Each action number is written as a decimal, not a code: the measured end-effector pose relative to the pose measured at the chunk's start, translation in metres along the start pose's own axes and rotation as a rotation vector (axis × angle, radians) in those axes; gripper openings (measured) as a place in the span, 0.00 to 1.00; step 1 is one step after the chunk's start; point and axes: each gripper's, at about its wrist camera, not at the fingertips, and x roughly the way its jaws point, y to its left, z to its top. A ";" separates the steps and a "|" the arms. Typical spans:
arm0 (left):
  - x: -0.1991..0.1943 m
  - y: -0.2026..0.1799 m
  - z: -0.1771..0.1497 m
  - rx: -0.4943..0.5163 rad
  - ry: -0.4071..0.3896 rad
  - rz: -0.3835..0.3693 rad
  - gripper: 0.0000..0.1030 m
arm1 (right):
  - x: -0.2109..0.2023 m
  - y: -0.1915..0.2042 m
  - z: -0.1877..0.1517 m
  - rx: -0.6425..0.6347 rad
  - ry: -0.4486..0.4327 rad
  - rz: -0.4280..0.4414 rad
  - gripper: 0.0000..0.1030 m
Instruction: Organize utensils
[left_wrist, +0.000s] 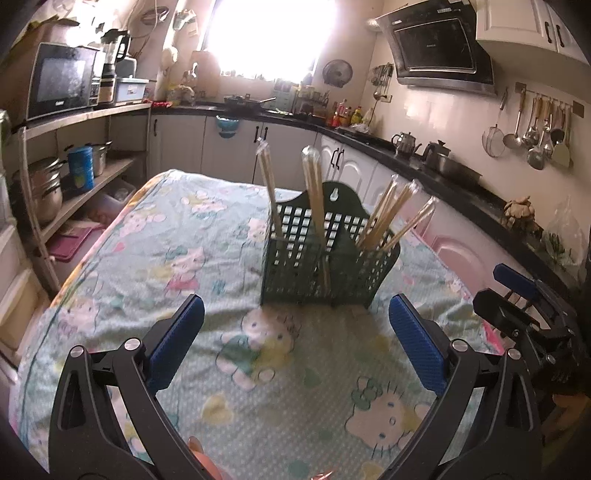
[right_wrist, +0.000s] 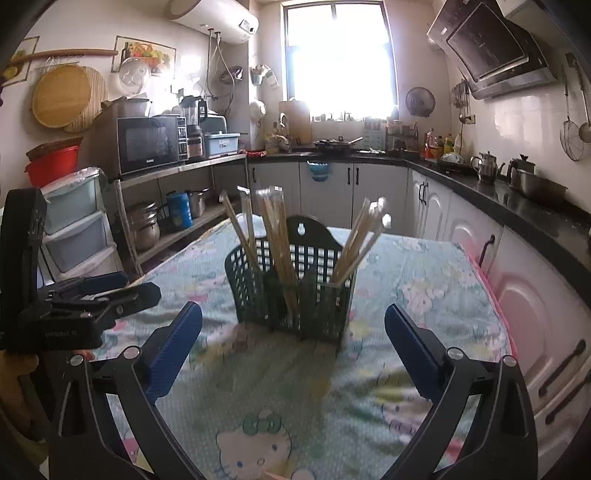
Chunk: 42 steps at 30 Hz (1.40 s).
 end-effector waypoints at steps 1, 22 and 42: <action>-0.001 0.001 -0.004 -0.001 0.003 0.001 0.89 | 0.000 0.000 -0.005 0.008 0.005 -0.001 0.94; -0.011 0.013 -0.068 -0.006 0.009 0.044 0.89 | -0.008 0.005 -0.077 0.091 0.045 -0.064 0.94; -0.024 0.004 -0.083 0.033 -0.100 0.095 0.89 | -0.025 0.023 -0.100 0.023 -0.099 -0.131 0.94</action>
